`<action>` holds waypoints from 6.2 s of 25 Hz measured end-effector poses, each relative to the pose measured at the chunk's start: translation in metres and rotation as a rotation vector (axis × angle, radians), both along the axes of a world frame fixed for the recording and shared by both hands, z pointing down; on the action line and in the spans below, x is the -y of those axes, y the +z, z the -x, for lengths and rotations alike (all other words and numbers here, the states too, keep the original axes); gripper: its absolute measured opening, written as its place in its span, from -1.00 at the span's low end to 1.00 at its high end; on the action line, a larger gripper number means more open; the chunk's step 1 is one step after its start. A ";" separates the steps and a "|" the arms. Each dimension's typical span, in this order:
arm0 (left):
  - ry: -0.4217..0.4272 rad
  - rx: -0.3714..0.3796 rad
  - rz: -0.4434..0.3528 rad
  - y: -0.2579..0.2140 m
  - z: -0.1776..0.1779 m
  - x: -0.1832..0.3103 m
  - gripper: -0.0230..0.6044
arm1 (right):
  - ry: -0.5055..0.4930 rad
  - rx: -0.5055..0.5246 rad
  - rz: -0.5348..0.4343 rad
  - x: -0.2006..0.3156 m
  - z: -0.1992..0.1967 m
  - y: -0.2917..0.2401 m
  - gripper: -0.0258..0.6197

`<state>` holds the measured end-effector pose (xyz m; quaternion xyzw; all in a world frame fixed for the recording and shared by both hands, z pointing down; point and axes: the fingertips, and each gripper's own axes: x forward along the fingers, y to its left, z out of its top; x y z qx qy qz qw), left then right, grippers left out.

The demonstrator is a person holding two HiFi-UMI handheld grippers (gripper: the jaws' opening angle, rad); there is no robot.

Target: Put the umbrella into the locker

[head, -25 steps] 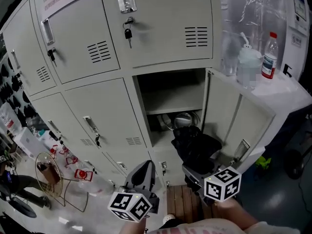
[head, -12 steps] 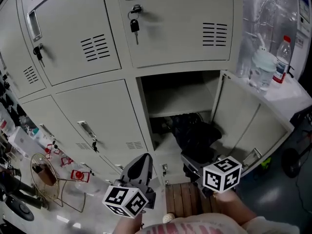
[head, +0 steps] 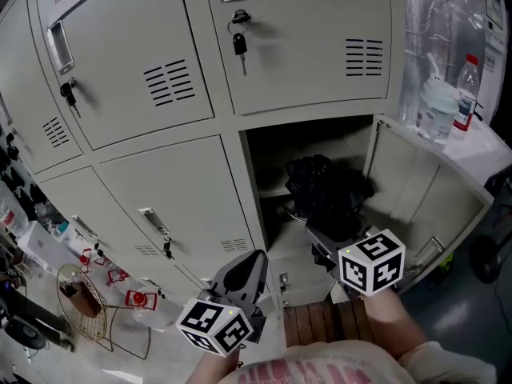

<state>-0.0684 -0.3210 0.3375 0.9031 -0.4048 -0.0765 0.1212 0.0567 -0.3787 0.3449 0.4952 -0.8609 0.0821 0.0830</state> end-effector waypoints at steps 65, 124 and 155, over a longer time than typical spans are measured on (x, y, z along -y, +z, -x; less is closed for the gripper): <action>0.003 0.029 -0.055 -0.027 0.044 0.060 -0.92 | 0.086 -0.685 -0.169 0.151 0.014 -0.049 -0.13; -0.033 0.045 0.006 -0.008 0.050 0.074 -0.92 | 0.068 -0.917 -0.112 0.219 0.009 -0.025 0.21; -0.009 0.055 -0.014 -0.013 0.041 0.068 -0.92 | 0.049 -0.817 -0.176 0.188 0.026 -0.035 -0.01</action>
